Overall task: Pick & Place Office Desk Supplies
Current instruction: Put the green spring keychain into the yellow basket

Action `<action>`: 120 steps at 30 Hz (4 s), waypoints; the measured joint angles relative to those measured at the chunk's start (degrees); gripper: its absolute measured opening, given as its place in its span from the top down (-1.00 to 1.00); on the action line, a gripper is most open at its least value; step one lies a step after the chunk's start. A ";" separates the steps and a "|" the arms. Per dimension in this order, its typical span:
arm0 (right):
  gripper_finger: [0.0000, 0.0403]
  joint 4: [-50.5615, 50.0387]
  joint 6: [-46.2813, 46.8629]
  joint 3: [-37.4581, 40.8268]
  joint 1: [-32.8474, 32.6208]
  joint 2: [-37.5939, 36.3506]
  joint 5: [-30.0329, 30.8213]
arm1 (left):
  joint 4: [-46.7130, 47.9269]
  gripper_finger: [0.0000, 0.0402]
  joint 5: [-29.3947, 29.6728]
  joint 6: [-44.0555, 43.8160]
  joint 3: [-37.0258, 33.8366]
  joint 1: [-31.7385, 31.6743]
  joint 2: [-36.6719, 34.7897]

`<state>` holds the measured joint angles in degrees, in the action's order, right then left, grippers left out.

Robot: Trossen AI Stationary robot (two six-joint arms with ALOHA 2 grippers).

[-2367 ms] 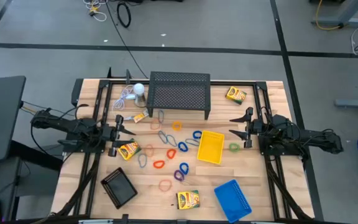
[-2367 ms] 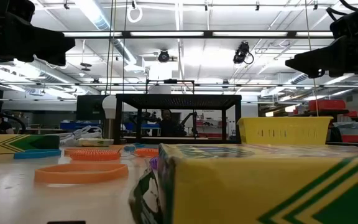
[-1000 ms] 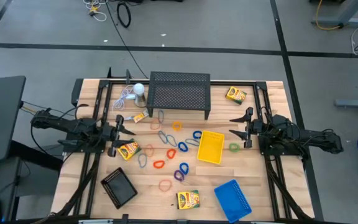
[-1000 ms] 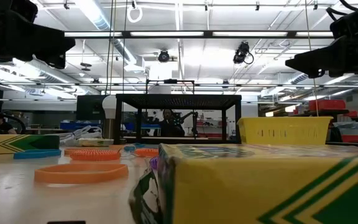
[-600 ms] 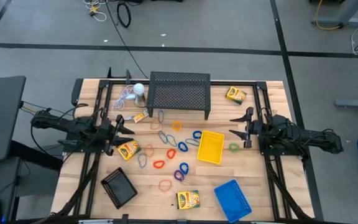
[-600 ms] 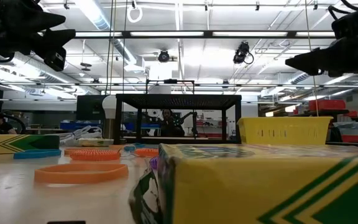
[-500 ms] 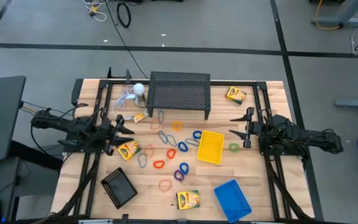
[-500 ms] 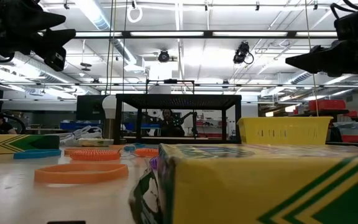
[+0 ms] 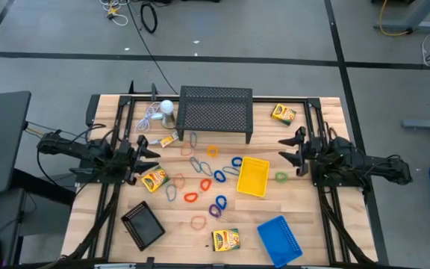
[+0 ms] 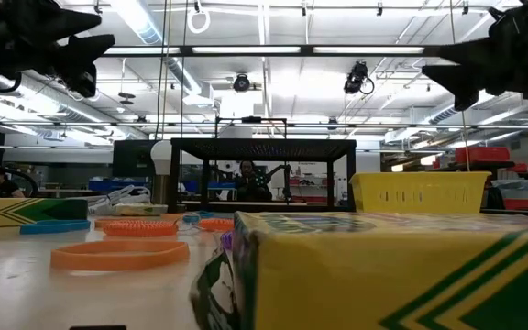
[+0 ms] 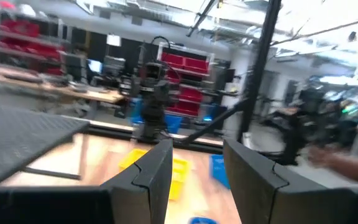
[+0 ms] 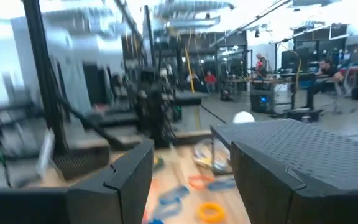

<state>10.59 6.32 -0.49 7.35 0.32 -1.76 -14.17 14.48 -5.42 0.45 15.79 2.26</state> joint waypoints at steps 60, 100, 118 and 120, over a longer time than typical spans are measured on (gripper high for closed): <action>0.23 -72.83 3.75 -51.31 -10.64 74.45 -0.66 | 5.06 0.26 8.41 1.85 0.02 -0.12 11.76; 0.00 -64.09 11.35 -43.90 -21.91 91.36 4.81 | 6.44 0.26 8.41 2.00 0.01 -0.09 11.76; 0.40 -59.98 12.30 -41.96 -19.66 91.33 3.85 | 6.44 0.26 8.41 2.00 0.02 -0.09 11.76; 0.60 -59.75 12.69 -41.94 -19.40 91.34 3.13 | 6.44 0.26 8.42 2.00 0.01 -0.10 11.75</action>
<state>-49.15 19.00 -42.44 -12.05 91.66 1.37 -7.73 22.90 -3.42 0.46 15.70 14.01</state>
